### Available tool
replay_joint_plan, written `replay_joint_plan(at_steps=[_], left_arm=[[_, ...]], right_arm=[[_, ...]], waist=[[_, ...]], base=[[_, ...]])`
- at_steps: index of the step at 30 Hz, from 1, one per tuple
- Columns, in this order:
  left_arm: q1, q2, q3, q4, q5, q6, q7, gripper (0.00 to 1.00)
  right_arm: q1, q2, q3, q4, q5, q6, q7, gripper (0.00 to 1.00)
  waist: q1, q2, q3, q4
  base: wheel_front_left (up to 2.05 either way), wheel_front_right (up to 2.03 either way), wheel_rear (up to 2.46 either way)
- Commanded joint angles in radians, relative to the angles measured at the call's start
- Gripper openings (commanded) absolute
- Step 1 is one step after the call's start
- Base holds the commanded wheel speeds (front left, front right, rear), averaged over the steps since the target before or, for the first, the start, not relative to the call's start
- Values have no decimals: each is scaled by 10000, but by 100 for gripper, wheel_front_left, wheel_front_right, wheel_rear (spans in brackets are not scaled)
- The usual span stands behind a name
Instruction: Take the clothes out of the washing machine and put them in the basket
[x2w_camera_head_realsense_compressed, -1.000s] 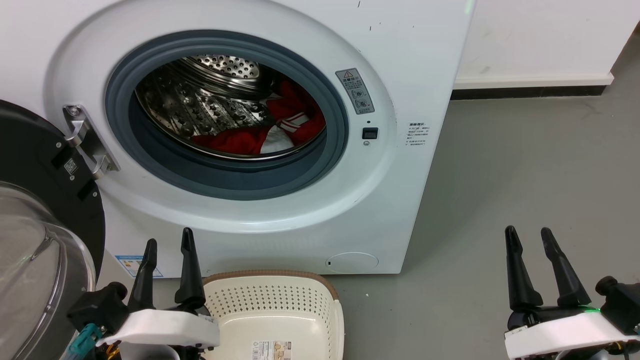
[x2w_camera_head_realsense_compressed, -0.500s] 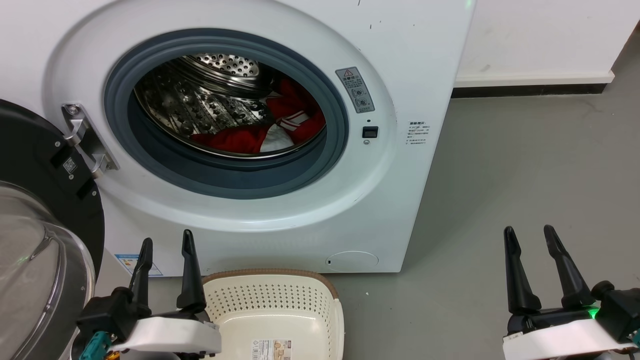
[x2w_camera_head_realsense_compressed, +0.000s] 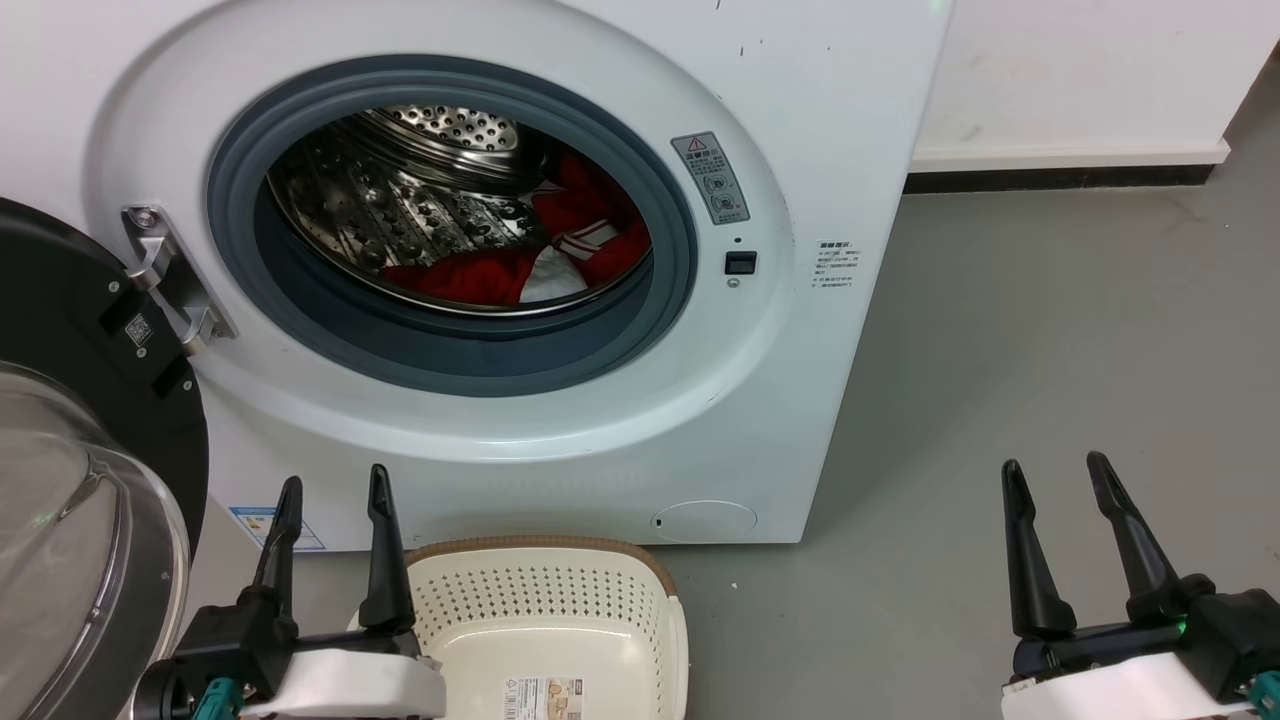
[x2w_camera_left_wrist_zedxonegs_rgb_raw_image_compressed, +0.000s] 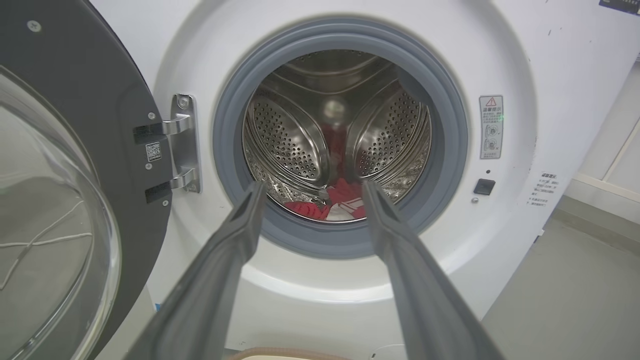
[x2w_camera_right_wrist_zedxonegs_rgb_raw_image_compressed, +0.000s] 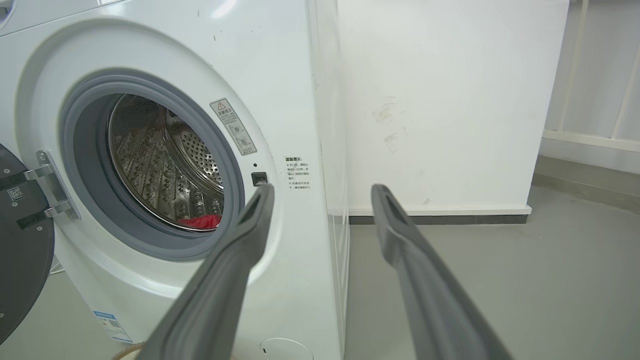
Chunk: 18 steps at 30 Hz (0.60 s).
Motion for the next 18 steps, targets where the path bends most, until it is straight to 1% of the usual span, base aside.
replay_joint_plan(at_steps=[1, 13, 18], left_arm=[[71, 0, 26, -114, 202, -31, -62, 100], [226, -33, 103, -154, 905, -125, -286, 100], [285, -34, 67, -142, 1067, -56, -372, 100]], right_arm=[[75, -40, 17, -118, -198, -3, -109, 100], [236, -39, 129, -279, -1024, -3, -319, 100], [267, -39, 138, -319, -1295, -3, -405, 100]], waist=[[0, 0, 0, 0], [0, 0, 4, -5], [0, 0, -3, -8]], base=[[0, 0, 0], [0, 0, 0], [0, 0, 0]])
